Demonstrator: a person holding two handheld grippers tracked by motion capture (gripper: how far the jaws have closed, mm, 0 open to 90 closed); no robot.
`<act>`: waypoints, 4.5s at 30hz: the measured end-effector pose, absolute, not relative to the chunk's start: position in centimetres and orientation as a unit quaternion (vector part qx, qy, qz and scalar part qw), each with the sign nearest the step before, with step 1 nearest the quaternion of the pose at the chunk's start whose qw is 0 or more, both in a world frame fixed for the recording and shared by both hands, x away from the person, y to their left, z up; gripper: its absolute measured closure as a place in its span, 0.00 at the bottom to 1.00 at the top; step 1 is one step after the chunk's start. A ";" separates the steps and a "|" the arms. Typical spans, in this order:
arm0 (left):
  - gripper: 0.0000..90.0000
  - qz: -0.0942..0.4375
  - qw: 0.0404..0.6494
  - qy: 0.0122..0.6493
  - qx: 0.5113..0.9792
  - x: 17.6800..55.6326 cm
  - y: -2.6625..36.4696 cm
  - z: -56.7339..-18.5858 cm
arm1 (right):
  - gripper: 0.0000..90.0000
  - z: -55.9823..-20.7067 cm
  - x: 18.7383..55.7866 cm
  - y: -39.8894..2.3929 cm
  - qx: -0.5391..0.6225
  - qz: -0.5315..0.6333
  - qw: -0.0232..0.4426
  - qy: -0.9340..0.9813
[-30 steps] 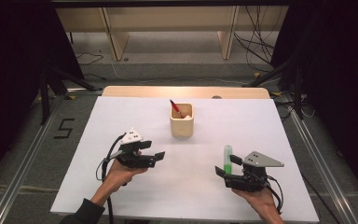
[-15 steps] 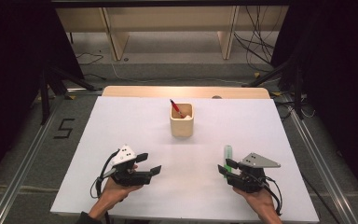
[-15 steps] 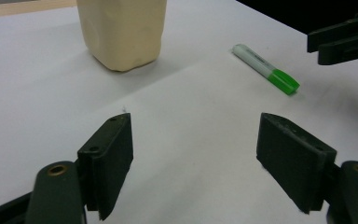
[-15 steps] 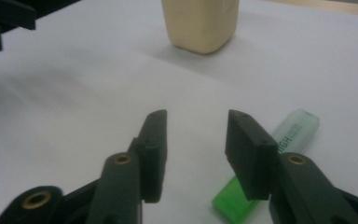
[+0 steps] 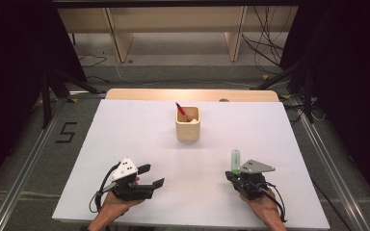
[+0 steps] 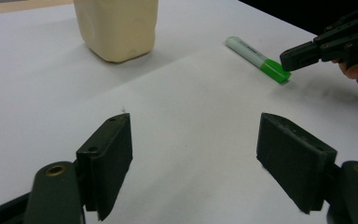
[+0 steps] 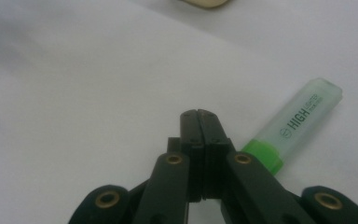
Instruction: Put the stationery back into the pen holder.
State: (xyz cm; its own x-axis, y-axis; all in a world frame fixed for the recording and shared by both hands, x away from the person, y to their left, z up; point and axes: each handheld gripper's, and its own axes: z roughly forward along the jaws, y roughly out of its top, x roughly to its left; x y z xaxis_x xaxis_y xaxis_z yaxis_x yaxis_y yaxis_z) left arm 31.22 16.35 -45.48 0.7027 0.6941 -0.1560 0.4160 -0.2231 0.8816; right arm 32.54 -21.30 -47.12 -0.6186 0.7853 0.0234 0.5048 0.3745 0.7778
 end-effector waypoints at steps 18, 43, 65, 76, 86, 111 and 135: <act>0.28 0.141 0.508 0.366 0.767 31.0 17.1 -45.8 | 1.00 -48.1 32.9 -21.2 0.398 0.333 0.197 0.832; 0.28 0.148 0.507 0.378 0.760 31.5 17.9 -46.1 | 1.00 -47.4 33.5 -25.3 0.406 0.276 0.226 0.841; 0.28 0.152 0.509 0.378 0.758 31.6 18.0 -46.1 | 1.00 -47.5 34.5 -28.1 0.426 0.243 0.226 0.842; 0.26 0.152 0.515 0.377 0.755 31.7 18.3 -46.0 | 0.76 -44.7 34.7 -28.3 0.409 0.281 0.202 0.844; 0.26 0.150 0.517 0.377 0.754 31.8 18.3 -46.0 | 0.41 -44.1 37.8 -27.4 0.390 0.246 0.149 0.875; 0.26 0.149 0.519 0.377 0.752 31.9 18.4 -45.9 | 0.60 -46.2 41.8 -27.4 0.410 0.197 0.101 0.885; 0.26 0.150 0.515 0.375 0.756 31.9 18.4 -46.0 | 0.74 -45.9 42.0 -26.5 0.398 0.168 0.102 0.896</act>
State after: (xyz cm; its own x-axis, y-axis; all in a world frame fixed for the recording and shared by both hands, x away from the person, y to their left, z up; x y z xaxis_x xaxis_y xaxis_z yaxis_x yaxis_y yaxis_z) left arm 31.88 18.39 -46.03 0.6735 0.7217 -0.1596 0.4131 -0.1885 0.8910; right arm 41.97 -26.54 -45.93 -0.6619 0.7480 -0.0496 0.6793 0.6264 0.3823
